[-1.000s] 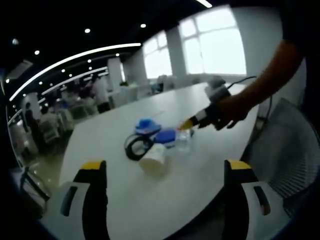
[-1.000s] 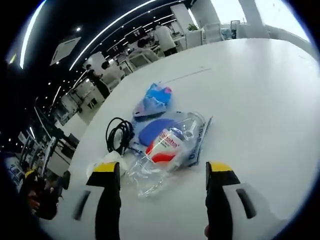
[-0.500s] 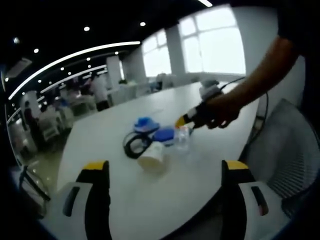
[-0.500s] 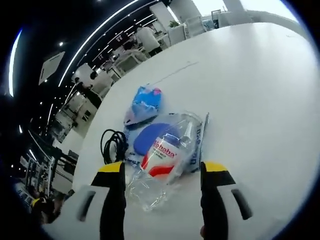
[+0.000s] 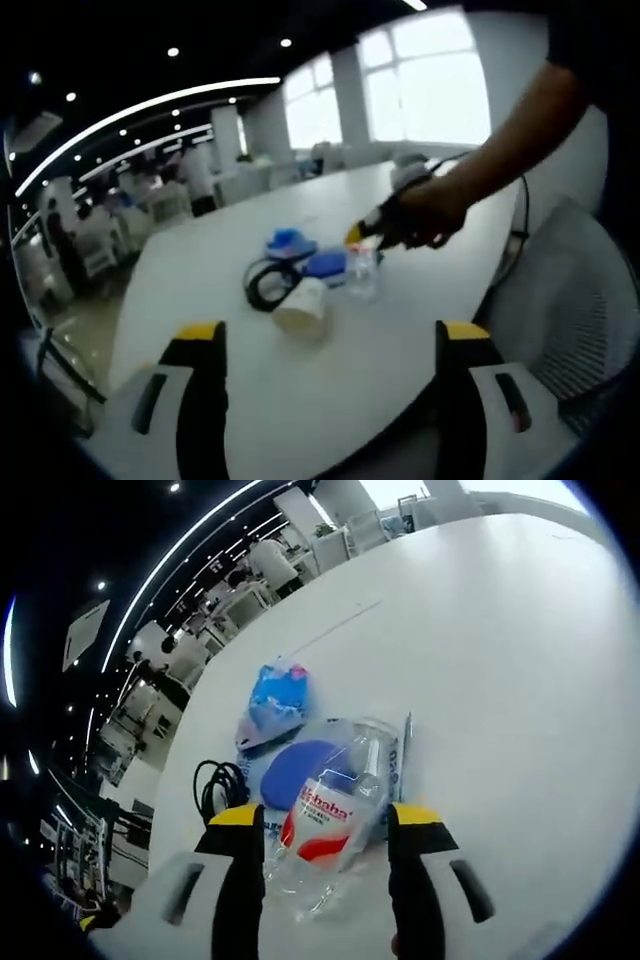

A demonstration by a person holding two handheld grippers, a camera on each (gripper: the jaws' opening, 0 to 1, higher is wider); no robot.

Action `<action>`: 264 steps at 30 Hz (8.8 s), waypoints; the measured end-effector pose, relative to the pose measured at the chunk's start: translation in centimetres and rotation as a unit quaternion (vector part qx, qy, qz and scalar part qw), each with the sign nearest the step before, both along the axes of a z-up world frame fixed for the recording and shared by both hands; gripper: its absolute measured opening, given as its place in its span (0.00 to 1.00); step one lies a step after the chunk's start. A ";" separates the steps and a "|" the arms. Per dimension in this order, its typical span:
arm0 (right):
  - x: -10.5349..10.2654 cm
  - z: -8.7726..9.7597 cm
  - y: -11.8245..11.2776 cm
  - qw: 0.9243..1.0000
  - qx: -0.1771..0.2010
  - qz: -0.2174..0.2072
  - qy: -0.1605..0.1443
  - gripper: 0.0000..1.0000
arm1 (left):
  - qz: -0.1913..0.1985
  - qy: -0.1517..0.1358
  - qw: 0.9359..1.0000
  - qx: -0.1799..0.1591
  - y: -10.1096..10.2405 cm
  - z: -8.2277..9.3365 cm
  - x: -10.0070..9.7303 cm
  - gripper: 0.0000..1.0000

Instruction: Arrange the tabletop items into an orderly group along one side of the table until the central work area is clear of visible clutter.

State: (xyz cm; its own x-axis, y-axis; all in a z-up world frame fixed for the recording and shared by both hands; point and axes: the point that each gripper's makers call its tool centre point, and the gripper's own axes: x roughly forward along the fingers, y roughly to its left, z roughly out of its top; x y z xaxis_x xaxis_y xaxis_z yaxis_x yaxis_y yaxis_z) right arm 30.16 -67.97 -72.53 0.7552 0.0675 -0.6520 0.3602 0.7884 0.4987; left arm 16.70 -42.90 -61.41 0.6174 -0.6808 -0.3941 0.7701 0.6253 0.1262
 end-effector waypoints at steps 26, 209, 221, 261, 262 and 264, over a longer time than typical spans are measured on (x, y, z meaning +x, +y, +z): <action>2.0 -3.0 0.5 0.995 -0.057 0.002 0.088 0.47 | 0.003 0.022 1.000 0.006 0.1 -0.5 -0.2 0.71; -8.4 23.1 17.8 0.923 0.016 0.306 -0.234 0.38 | -0.089 -0.114 0.987 -0.070 -9.3 9.8 4.1 0.46; -8.6 23.7 18.7 0.910 -0.040 0.330 -0.246 0.38 | -0.118 -0.095 0.988 -0.026 -9.3 9.9 4.1 0.49; -9.1 24.9 17.4 0.918 0.061 0.298 -0.255 0.59 | -0.140 0.048 0.982 -0.114 -8.5 9.7 3.9 0.34; -9.2 24.9 17.2 0.917 0.052 0.299 -0.260 0.62 | -0.138 0.048 0.983 -0.113 -8.4 9.5 4.0 0.34; -9.3 25.1 16.8 0.915 0.036 0.301 -0.265 0.67 | -0.136 0.048 0.983 -0.115 -8.2 9.3 4.2 0.35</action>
State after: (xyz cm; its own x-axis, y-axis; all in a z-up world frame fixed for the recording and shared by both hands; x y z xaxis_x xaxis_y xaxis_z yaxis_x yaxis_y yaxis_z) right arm 20.90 -51.13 -47.48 0.7761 0.6039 -0.1815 -0.4370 0.7226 0.5356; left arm 20.95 -51.08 -52.13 0.3682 -0.8931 -0.2583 0.9138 0.3989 -0.0765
